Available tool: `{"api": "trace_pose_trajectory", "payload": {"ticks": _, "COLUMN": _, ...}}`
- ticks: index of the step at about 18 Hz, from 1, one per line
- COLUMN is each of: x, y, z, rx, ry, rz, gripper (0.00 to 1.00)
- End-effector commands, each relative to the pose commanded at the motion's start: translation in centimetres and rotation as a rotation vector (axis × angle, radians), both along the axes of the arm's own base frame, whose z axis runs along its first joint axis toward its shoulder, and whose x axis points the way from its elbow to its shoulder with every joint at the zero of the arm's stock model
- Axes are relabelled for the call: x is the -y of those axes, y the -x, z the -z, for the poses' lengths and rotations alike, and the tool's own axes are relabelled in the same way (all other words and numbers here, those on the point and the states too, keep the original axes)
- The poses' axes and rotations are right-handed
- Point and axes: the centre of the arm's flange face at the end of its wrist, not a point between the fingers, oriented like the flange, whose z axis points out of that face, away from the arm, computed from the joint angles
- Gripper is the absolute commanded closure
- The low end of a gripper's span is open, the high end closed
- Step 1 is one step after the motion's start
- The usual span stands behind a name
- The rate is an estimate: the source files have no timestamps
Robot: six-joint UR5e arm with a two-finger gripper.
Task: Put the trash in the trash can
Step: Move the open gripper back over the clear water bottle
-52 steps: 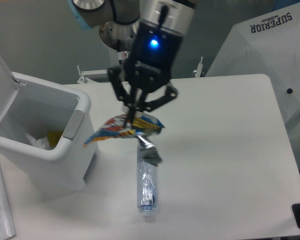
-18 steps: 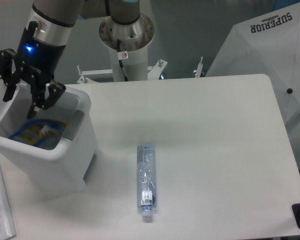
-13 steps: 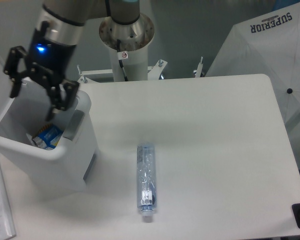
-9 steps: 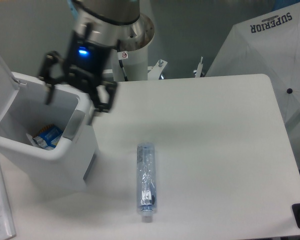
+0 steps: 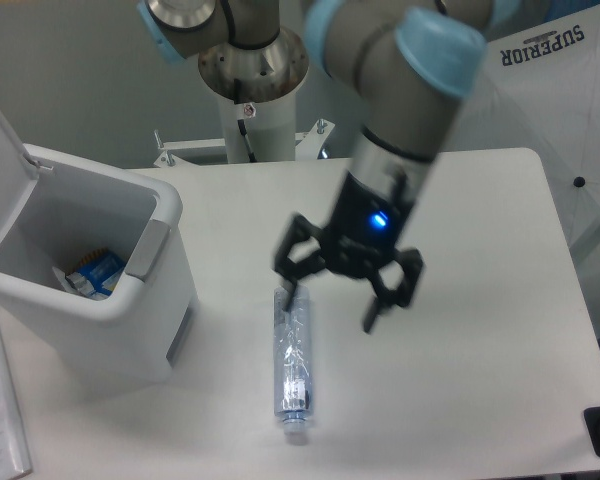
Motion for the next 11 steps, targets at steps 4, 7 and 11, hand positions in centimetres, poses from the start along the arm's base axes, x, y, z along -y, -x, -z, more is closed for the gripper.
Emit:
{"api": "trace_pose_trajectory", "payload": {"ticks": 4, "x": -2.3, "y": 0.8, "z": 5.8, "rx": 0.101, "ry": 0.171, "rz": 0.035, "gripper": 0.00}}
{"api": "trace_pose_trajectory", "payload": {"ticks": 7, "x": -4.9, "y": 0.4, "z": 9.6, "rx": 0.115, "ry": 0.253, "rz": 0.063, "gripper": 0.00}}
{"api": "trace_pose_trajectory", "payload": {"ticks": 11, "x": -6.1, "y": -0.5, "z": 11.2, "rx": 0.111, "ry": 0.307, "rz": 0.083, "gripper": 0.00}}
